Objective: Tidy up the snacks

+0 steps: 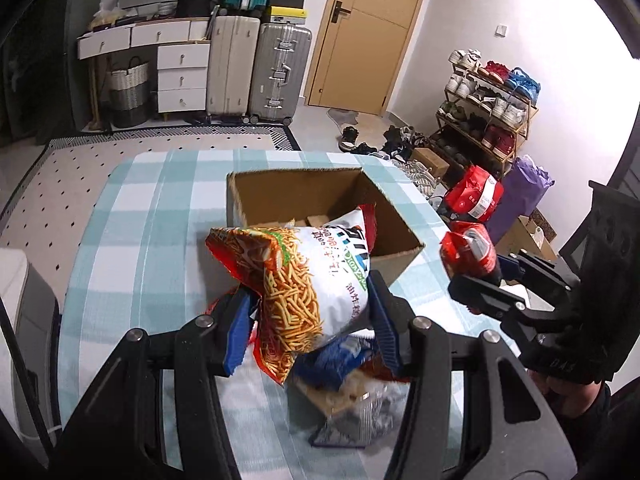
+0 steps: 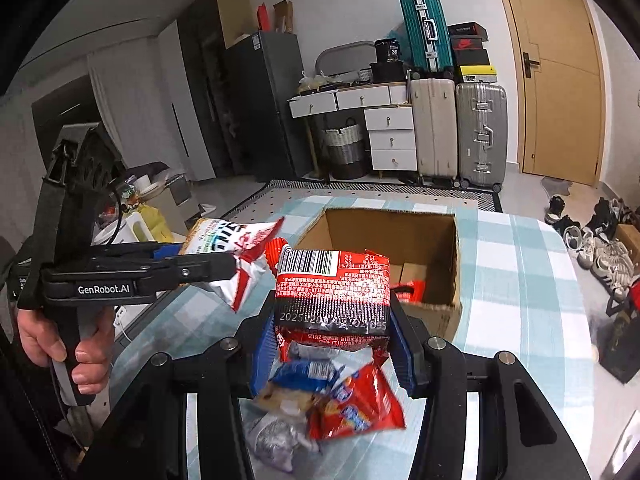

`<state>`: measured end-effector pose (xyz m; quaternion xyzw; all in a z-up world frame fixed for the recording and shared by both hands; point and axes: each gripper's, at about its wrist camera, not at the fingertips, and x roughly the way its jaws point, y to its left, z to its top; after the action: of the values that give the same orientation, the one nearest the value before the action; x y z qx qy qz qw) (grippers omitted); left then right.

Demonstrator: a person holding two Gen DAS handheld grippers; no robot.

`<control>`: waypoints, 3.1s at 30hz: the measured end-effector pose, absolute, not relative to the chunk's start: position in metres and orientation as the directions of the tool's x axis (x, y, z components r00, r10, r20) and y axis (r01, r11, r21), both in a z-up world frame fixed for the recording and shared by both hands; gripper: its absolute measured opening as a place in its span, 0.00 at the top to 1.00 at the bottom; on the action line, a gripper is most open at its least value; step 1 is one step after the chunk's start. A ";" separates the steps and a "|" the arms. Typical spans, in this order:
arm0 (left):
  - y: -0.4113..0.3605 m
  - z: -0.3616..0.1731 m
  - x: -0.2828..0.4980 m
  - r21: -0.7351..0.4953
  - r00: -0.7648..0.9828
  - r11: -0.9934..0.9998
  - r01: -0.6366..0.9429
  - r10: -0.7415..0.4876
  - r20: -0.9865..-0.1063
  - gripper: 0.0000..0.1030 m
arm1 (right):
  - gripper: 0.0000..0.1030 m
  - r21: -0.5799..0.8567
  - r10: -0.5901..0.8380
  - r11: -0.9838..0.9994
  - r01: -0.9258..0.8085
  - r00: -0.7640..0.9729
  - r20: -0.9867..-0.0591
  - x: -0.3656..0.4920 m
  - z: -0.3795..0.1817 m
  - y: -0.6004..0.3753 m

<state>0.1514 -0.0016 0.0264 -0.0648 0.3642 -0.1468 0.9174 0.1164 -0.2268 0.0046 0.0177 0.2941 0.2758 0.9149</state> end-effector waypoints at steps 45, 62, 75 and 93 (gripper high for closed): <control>-0.036 -0.027 0.336 -0.192 0.574 0.949 0.250 -0.305 -0.760 0.26 | 0.29 0.202 0.452 0.883 -0.423 0.654 -0.607 0.272 -0.041 -0.231; -0.029 -0.002 0.275 -0.157 0.620 0.965 0.211 -0.256 -0.742 0.22 | 0.20 0.208 0.453 0.887 -0.412 0.697 -0.556 0.231 -0.011 -0.241; -0.019 0.005 0.218 -0.155 0.639 0.972 0.175 -0.232 -0.734 0.04 | 0.17 0.197 0.455 0.887 -0.418 0.715 -0.531 0.180 0.004 -0.243; -0.013 -0.024 0.163 -0.205 0.585 0.962 0.182 -0.274 -0.764 0.01 | 0.17 0.205 0.453 0.888 -0.412 0.702 -0.549 0.127 -0.009 -0.249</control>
<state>0.1625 -0.0135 -0.0241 -0.0524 0.4373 -0.1281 0.8886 0.1272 -0.2492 -0.0086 0.0331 0.3065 0.2347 0.9219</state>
